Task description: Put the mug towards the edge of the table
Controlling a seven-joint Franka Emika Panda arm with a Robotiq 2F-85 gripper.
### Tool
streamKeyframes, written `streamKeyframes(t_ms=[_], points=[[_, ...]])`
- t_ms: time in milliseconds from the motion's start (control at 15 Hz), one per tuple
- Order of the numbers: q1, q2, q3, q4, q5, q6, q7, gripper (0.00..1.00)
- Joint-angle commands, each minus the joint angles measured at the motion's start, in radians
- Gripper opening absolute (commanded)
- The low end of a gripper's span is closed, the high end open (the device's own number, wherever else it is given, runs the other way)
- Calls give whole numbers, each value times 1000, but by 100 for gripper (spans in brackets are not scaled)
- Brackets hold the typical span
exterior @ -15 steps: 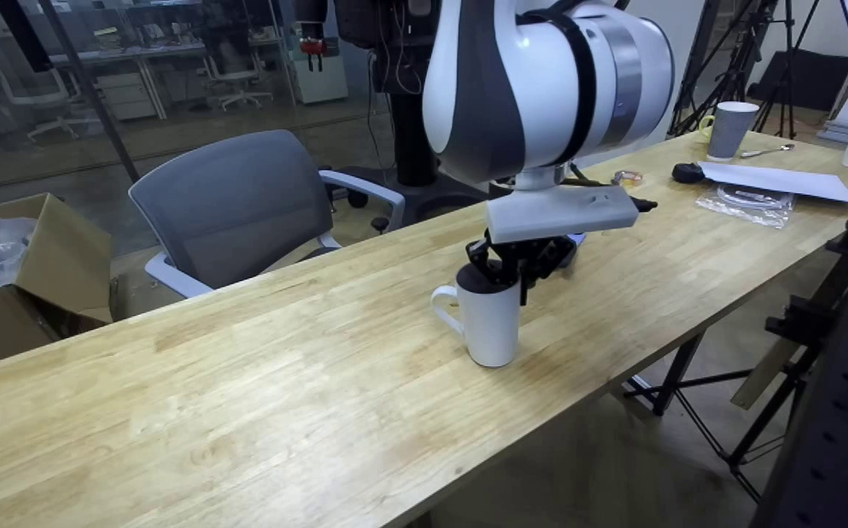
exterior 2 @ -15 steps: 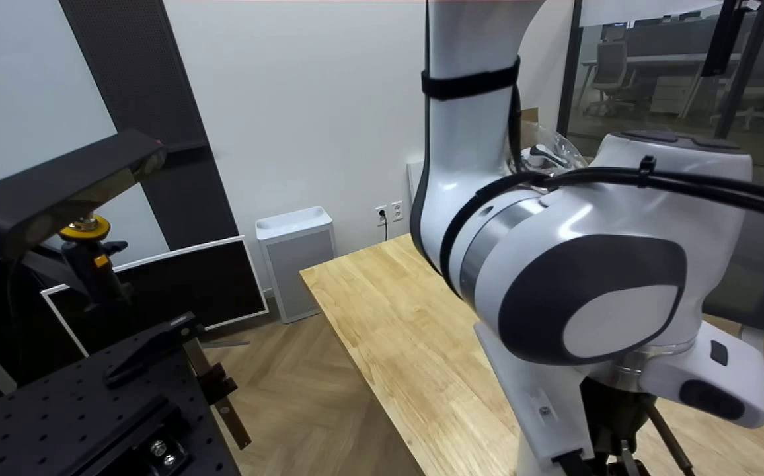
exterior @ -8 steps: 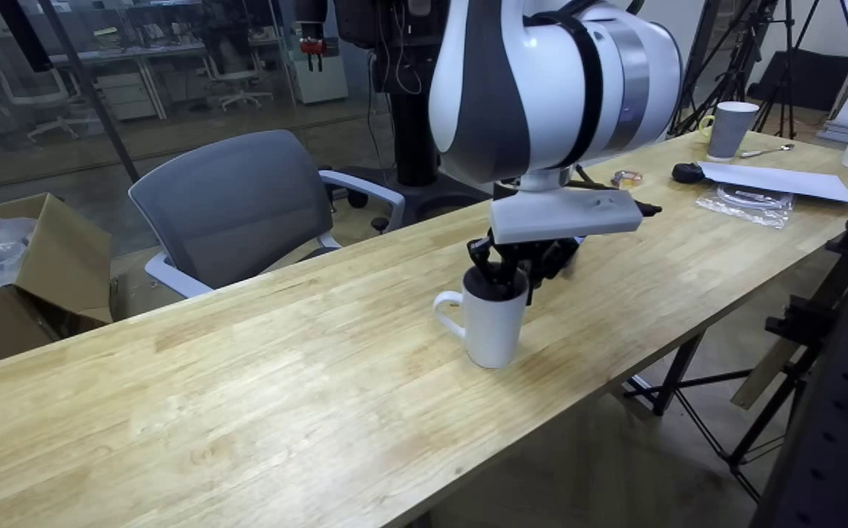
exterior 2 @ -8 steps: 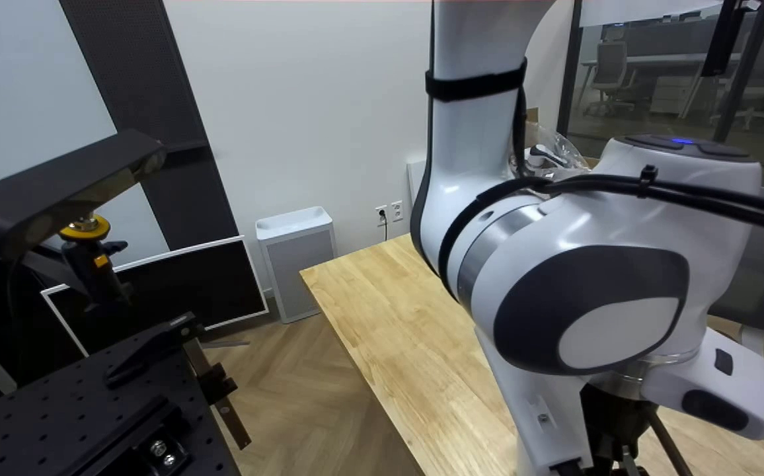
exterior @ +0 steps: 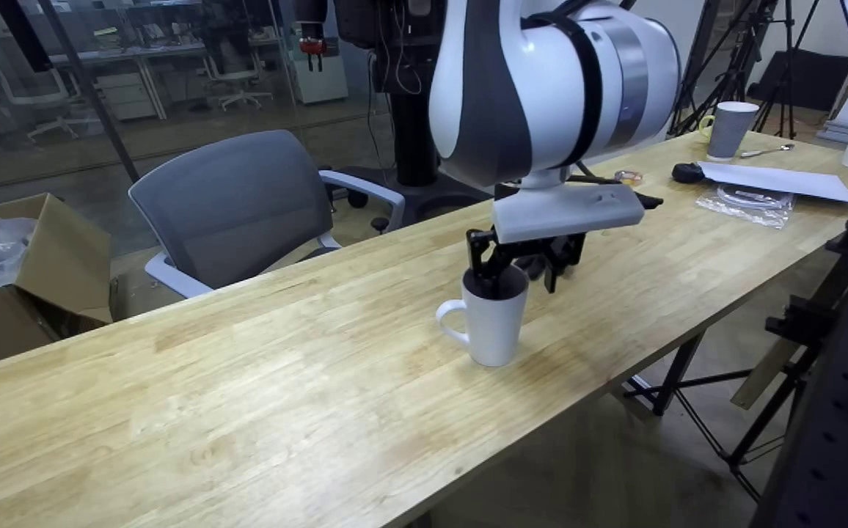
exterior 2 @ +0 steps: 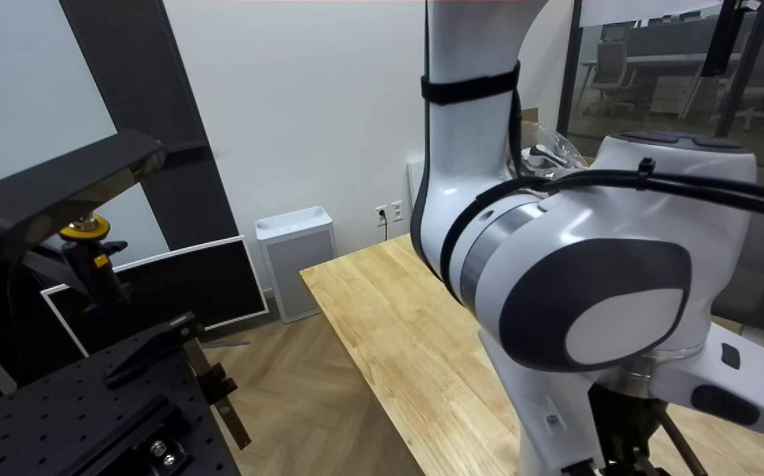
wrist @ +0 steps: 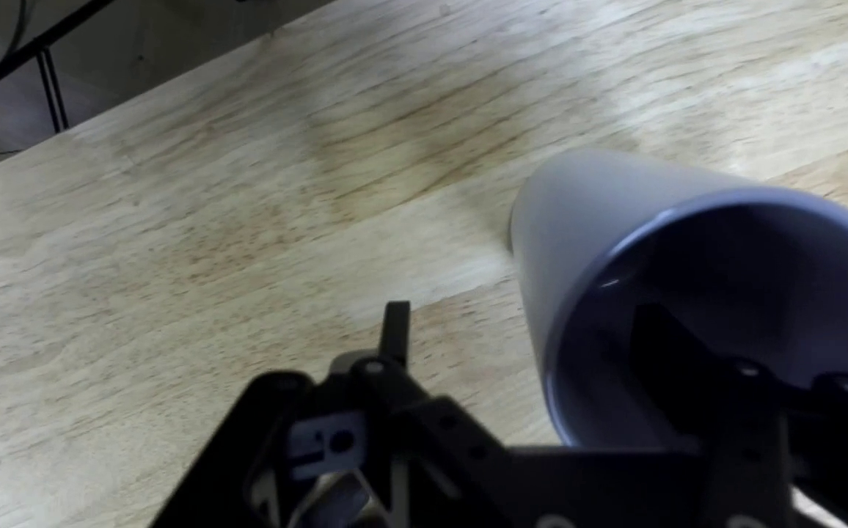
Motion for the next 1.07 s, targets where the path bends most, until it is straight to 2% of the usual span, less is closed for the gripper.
streamKeyframes(t_ms=[0,267,600,1000], points=[[104,-25,-80,7,8,-43,30,100],[197,-32,-153,20,-2,-89,46,100],[270,-56,-219,42,-17,-168,71,100],[294,-132,-246,53,-47,-264,76,100]])
